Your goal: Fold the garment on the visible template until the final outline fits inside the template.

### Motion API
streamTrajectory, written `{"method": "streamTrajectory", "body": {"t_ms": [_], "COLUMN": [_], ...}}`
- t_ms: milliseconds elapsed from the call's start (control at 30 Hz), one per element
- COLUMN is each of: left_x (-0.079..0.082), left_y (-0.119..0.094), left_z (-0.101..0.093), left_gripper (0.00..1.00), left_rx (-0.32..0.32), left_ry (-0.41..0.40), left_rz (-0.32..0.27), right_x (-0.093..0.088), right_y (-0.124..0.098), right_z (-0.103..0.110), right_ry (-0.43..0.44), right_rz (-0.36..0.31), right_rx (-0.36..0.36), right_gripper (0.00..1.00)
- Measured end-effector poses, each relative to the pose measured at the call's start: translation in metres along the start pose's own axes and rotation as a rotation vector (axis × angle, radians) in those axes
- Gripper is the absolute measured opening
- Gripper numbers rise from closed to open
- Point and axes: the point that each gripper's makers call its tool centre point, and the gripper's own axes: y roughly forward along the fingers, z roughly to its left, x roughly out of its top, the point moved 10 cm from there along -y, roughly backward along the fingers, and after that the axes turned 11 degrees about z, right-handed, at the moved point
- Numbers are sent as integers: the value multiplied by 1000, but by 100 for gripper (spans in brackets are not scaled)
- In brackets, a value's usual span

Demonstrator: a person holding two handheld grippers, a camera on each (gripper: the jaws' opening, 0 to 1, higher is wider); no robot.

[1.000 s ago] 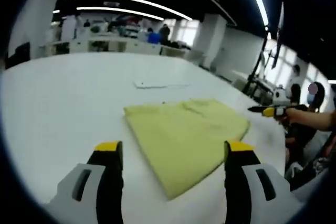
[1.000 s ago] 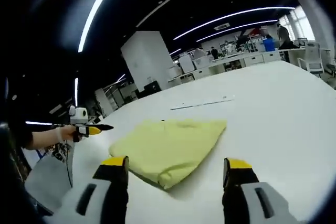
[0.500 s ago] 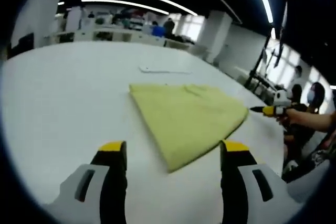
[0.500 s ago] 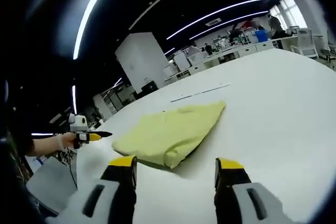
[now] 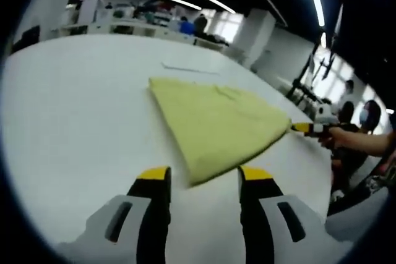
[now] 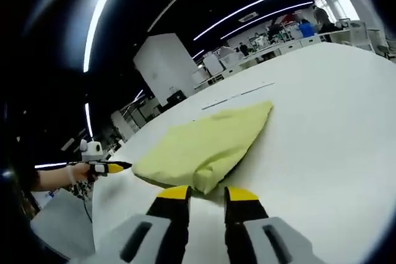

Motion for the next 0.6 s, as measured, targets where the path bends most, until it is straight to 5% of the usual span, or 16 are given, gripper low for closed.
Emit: {"method": "streamTrajectory", "body": {"t_ms": [433,600], "left_x": [-6,-6], "left_y": [7,4], "left_z": [-1,0], "left_gripper": [17,0], "left_rx": [-20,-35], "left_ry": [-50,-82], "left_rz": [-5,-21], "right_x": [-2,0], "right_y": [3,1], "right_z": [-1,0], "right_ry": [50,-22], "right_rz": [-3,-9], "right_rx": [-4,9], "right_gripper": [0,0]}}
